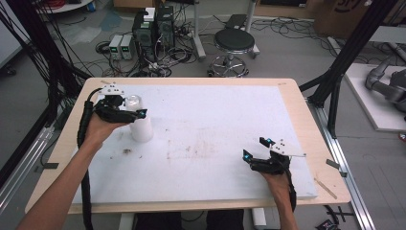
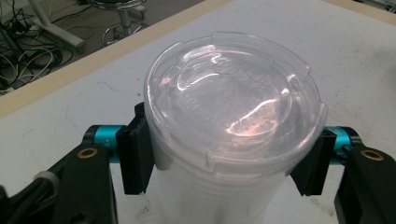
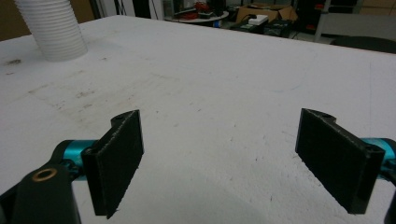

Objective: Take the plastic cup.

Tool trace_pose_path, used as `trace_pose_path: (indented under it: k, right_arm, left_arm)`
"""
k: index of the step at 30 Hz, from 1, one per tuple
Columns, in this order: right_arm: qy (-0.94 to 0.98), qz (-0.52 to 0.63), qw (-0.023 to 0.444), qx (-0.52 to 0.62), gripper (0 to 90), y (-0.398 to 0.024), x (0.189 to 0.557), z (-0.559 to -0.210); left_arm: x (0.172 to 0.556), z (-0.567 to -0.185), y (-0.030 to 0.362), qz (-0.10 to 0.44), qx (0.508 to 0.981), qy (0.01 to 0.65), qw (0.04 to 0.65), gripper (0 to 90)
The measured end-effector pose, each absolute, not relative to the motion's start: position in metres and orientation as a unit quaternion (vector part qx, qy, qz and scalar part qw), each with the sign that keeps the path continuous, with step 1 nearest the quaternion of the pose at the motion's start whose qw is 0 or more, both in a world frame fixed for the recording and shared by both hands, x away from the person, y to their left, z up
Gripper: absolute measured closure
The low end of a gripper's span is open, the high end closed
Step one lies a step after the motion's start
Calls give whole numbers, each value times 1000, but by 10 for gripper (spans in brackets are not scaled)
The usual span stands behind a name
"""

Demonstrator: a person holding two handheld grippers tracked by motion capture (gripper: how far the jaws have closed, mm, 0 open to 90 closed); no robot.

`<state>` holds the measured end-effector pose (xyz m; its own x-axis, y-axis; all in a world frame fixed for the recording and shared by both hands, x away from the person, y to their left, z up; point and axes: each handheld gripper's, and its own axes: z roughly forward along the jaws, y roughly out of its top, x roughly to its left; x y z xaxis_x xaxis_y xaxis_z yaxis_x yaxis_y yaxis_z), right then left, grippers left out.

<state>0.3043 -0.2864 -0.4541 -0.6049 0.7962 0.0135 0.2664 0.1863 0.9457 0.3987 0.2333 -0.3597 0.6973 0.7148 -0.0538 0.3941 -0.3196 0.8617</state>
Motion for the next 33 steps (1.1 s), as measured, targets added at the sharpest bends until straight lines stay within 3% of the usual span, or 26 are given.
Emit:
trace_pose_path:
  k: [20, 33]
  right_arm:
    - [728, 522, 255, 365, 152, -286, 304, -454]
    - [728, 521, 254, 367, 153, -285, 303, -454]
  left_arm:
    - [395, -339, 231, 181, 796, 344, 464, 352]
    - [383, -246, 237, 207, 788, 318, 484, 361]
